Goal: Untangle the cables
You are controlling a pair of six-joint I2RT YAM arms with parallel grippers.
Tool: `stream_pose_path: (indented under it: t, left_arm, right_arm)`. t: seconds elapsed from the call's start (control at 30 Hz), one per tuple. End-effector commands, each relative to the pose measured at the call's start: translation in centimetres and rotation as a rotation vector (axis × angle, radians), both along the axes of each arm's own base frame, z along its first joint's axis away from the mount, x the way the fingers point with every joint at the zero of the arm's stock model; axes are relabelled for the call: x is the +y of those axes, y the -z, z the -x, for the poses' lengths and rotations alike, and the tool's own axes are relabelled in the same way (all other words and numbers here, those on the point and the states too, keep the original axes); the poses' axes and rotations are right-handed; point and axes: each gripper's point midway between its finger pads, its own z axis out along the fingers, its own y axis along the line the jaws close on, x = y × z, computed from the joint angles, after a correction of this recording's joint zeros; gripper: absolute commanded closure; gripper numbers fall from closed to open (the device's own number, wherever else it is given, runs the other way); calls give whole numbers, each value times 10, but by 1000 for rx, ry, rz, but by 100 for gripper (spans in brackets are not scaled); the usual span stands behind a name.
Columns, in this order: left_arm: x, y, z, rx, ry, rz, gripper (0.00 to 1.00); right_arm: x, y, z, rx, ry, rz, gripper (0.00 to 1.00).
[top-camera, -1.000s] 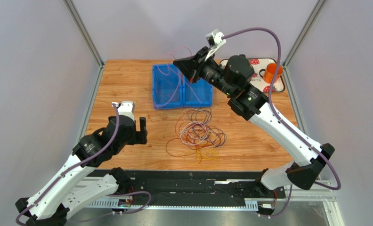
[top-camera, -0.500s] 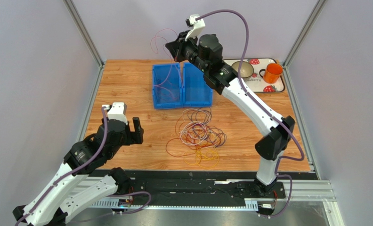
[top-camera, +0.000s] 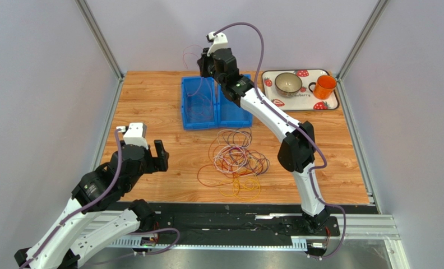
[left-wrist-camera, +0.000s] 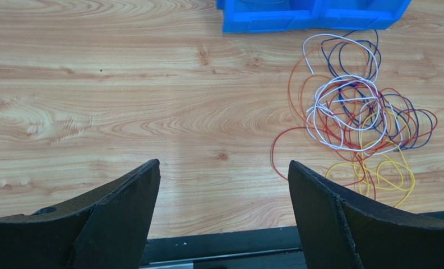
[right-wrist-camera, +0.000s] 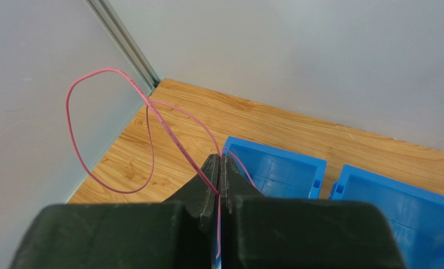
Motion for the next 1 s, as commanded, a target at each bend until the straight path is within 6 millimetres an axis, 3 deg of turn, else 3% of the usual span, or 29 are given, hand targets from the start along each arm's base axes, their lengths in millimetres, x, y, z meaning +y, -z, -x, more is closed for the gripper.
stream_pose_path:
  t: [0.0, 0.27, 0.5, 0.6, 0.73, 0.87, 0.97]
  left_arm:
    - [1, -5, -3, -27, -11, 9, 8]
    - [-1, -4, -4, -24, -1, 9, 8]
    - [-2, -4, -4, -23, 1, 10, 9]
    - [-2, -4, -4, -21, 3, 9, 9]
    - [-2, -3, -4, -20, 1, 8, 9]
    - [-2, -3, -4, -19, 1, 7, 10]
    - [-3, -2, -5, -17, 1, 5, 10]
  right_arm:
    - [-9, -24, -17, -67, 88, -75, 100]
    - [3, 26, -33, 14, 110, -88, 100]
    - [-6, 58, -42, 90, 195, -80, 96]
    - [-4, 66, -39, 114, 181, -70, 87]
    - [-8, 79, -33, 178, 193, -62, 49]
    - [-4, 84, -22, 225, 153, -78, 35]
    - [-1, 83, -13, 252, 118, -85, 33]
